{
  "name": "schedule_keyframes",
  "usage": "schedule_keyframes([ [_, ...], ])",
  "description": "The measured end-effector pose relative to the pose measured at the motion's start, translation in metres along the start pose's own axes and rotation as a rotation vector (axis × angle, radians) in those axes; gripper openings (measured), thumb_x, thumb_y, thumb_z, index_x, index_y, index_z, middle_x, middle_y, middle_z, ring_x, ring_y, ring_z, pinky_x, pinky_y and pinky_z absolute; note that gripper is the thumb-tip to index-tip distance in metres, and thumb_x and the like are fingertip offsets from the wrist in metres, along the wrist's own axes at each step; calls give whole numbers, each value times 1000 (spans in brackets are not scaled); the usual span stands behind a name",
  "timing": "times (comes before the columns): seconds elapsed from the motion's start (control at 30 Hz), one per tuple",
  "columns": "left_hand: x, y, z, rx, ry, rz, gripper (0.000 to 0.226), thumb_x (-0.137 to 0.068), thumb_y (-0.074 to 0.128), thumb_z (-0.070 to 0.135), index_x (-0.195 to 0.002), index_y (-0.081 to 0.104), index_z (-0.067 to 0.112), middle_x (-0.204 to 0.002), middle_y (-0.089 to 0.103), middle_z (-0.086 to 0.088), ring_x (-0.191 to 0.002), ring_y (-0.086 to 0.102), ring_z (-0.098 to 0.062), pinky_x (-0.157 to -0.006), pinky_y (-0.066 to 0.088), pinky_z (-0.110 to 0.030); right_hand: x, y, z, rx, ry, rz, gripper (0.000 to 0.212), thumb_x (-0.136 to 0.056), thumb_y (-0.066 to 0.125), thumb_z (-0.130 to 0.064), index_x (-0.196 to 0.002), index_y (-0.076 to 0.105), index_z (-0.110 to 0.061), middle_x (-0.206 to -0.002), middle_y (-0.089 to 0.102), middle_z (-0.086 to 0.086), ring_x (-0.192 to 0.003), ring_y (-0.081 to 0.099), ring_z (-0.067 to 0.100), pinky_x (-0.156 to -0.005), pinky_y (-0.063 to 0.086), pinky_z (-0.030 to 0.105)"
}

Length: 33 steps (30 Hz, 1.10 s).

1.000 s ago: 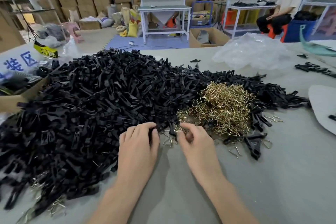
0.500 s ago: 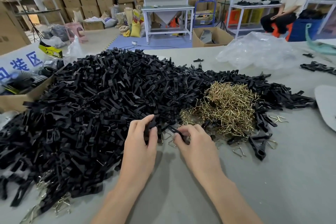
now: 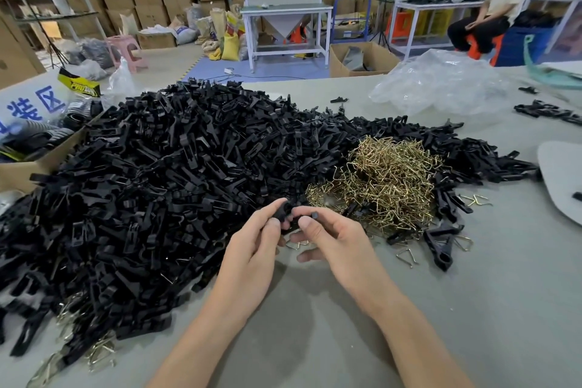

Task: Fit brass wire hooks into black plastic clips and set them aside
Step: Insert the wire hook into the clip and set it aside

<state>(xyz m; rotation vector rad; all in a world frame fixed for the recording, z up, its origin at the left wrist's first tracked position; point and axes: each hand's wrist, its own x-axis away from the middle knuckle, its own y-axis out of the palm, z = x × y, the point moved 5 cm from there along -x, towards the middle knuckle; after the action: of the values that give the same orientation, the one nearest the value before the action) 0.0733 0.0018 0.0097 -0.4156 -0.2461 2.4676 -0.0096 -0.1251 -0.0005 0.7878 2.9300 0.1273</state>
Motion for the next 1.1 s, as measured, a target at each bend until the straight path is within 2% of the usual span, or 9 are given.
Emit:
schedule_keyframes([
  [0.13, 1, 5, 6, 73, -9, -54, 32, -102, 53, 13, -125, 63, 32, -100, 73, 19, -80, 64, 3, -77, 46, -9, -3, -4, 0, -115, 5, 51, 24, -100, 57, -6, -121, 67, -11, -84, 75, 2, -75, 70, 13, -74, 59, 25],
  [0.2, 1, 5, 7, 130, -19, -34, 29, -99, 57, 9, -122, 66, 25, -103, 74, 16, -86, 67, 4, -77, 47, -9, -4, -6, 0, -96, 7, 62, 30, -100, 56, -3, -128, 62, -13, -83, 75, 0, -74, 70, 9, -76, 58, 22],
  [0.3, -1, 3, 6, 205, -44, 14, 25, -97, 61, 9, -114, 67, 26, -101, 76, 13, -94, 69, 1, -78, 49, -10, -2, -5, -1, -26, 1, 48, 36, -100, 57, -2, -133, 59, -15, -88, 73, -1, -76, 68, 5, -79, 56, 21],
  [0.43, -1, 1, 4, 156, -46, 38, 25, -94, 65, 15, -110, 68, 34, -89, 74, 13, -78, 67, 1, -73, 48, -10, 1, 0, -5, 5, -20, -15, 31, -99, 61, -8, -125, 67, -22, -89, 72, -4, -81, 66, 7, -81, 56, 22],
  [0.57, 0, 3, 4, 178, -52, 29, 24, -94, 66, 14, -111, 68, 31, -92, 72, 7, -78, 66, -8, -75, 51, -16, 1, 0, -5, -16, -10, -20, 29, -98, 62, -12, -125, 67, -20, -90, 74, -4, -81, 67, 7, -82, 56, 22],
  [0.7, 2, 3, 7, 157, -35, 28, 20, -94, 65, 15, -105, 69, 31, -92, 72, 2, -78, 66, -14, -75, 54, -22, 1, 2, -7, -6, -40, -46, 26, -99, 60, -9, -106, 72, -32, -85, 73, -8, -77, 64, 5, -80, 57, 23],
  [0.8, 4, 3, 10, 138, -13, 7, 19, -97, 63, 14, -106, 71, 30, -91, 73, 1, -77, 66, -17, -76, 55, -27, 2, 2, -8, -13, -61, -61, 30, -99, 60, -9, -102, 74, -35, -87, 72, -7, -77, 63, 7, -80, 56, 24],
  [0.97, 7, 4, 13, 79, 11, 14, 21, -96, 62, 12, -105, 69, 30, -89, 74, 9, -78, 68, -8, -72, 52, -18, 2, 3, -5, -73, -44, -78, 34, -93, 65, -10, -122, 68, -27, -85, 70, -2, -76, 64, 10, -77, 56, 25],
  [1.1, 9, 8, 16, -3, 61, -38, 28, -92, 66, 13, -111, 63, 34, -94, 70, 15, -85, 67, -6, -72, 46, -10, 2, 2, -7, -135, -50, -73, 28, -90, 69, -11, -113, 74, -25, -87, 71, 12, -91, 72, 30, -79, 59, 32],
])
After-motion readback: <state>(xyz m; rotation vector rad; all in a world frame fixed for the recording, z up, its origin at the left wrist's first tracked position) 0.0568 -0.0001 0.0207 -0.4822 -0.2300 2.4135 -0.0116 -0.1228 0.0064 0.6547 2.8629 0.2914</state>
